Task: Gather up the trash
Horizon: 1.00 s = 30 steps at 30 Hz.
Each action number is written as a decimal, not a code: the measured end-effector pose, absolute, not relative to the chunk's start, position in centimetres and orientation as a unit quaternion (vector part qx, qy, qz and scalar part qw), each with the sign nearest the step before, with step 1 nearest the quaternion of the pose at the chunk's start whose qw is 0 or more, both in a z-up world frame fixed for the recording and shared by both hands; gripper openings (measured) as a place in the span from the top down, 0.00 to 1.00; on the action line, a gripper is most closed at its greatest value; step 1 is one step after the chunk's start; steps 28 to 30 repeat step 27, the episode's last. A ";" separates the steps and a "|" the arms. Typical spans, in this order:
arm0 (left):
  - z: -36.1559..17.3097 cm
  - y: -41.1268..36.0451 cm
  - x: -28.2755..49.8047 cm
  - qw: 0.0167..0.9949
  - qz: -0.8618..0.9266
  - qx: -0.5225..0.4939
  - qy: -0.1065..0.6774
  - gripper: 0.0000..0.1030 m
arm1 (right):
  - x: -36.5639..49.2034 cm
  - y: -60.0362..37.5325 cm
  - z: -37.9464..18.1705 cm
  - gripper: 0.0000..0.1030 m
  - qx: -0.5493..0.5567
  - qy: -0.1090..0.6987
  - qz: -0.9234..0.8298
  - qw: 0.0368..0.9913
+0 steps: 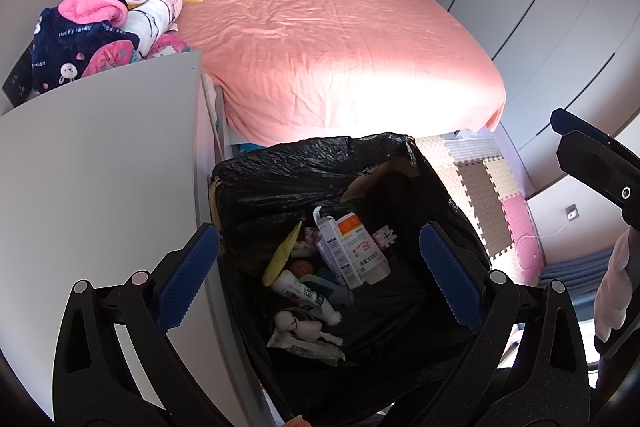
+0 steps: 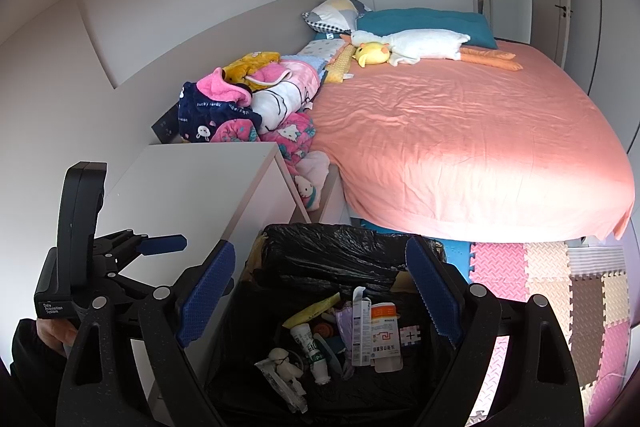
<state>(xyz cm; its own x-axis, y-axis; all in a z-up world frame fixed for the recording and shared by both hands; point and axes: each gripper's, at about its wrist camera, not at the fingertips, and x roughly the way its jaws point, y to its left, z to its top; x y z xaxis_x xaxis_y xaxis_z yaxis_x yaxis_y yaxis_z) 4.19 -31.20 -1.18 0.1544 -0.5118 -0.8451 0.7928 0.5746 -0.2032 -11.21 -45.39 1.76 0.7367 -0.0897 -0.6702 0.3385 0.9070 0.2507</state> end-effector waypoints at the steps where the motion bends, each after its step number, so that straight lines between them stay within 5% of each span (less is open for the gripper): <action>1: -1.2 -31.2 4.2 0.745 -0.438 0.145 0.482 0.06 | -11.2 -45.4 1.8 0.15 0.181 0.344 -0.117 0.914; 30: -0.8 -31.1 3.8 0.748 -0.447 0.136 0.471 0.06 | -11.5 -45.8 1.5 0.15 0.182 0.343 -0.119 0.914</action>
